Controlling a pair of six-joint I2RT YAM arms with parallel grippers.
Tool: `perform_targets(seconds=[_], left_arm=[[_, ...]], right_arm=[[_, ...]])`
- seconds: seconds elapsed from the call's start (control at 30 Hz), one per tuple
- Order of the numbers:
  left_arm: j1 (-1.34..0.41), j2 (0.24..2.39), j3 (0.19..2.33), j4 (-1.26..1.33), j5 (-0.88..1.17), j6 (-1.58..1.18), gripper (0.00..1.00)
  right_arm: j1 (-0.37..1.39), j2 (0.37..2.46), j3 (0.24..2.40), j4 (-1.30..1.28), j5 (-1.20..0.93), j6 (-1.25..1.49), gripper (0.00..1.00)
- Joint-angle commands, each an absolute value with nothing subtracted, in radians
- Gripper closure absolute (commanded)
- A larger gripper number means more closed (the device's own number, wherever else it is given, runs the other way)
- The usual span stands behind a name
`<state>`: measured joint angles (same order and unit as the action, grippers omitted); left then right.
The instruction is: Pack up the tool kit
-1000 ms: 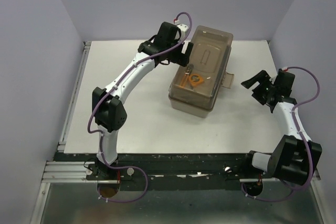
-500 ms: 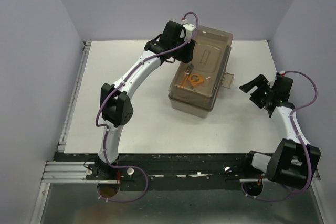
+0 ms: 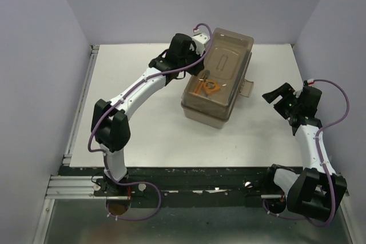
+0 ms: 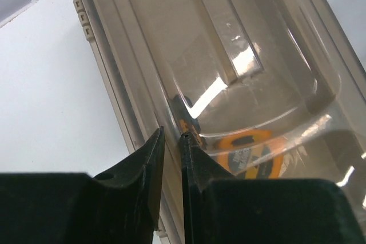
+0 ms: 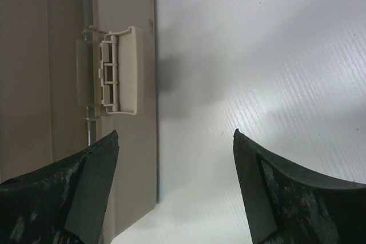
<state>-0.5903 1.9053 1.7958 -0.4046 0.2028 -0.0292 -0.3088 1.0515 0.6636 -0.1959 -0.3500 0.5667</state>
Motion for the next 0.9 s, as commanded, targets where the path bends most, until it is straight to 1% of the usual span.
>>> perform_targets(seconds=[0.0,0.27,0.33,0.43,0.47,0.5,0.6,0.77,0.8,0.87], left_arm=[[-0.584,1.786,1.516,-0.559,0.149,-0.011,0.74],[-0.583,1.556,1.238,-0.554,0.077,-0.012,0.74],[-0.583,1.493,1.200,-0.555,0.058,-0.020,0.71],[-0.583,1.421,1.216,-0.560,0.052,-0.029,0.54],[-0.583,1.408,1.250,-0.560,0.055,-0.034,0.50],[-0.581,1.398,1.281,-0.560,0.060,-0.046,0.42],[-0.584,1.407,1.399,-0.546,0.080,-0.072,0.25],[-0.583,1.529,1.601,-0.526,0.089,-0.094,0.09],[-0.581,1.584,1.664,-0.537,0.097,-0.091,0.07],[-0.580,1.701,1.800,-0.593,0.126,-0.078,0.06]], right_arm=[[-0.311,1.034,0.641,-0.201,-0.322,0.543,0.13],[-0.302,1.048,0.626,-0.172,-0.344,0.561,0.13],[-0.293,1.057,0.617,-0.152,-0.348,0.572,0.14],[-0.291,1.098,0.621,-0.124,-0.383,0.586,0.13],[-0.291,1.114,0.626,-0.121,-0.393,0.594,0.13],[-0.291,1.127,0.630,-0.117,-0.397,0.598,0.13],[-0.291,1.135,0.630,-0.092,-0.410,0.621,0.13],[-0.291,1.108,0.627,-0.106,-0.405,0.609,0.13],[-0.291,1.103,0.629,-0.112,-0.400,0.603,0.13],[-0.291,1.095,0.623,-0.115,-0.399,0.601,0.13]])
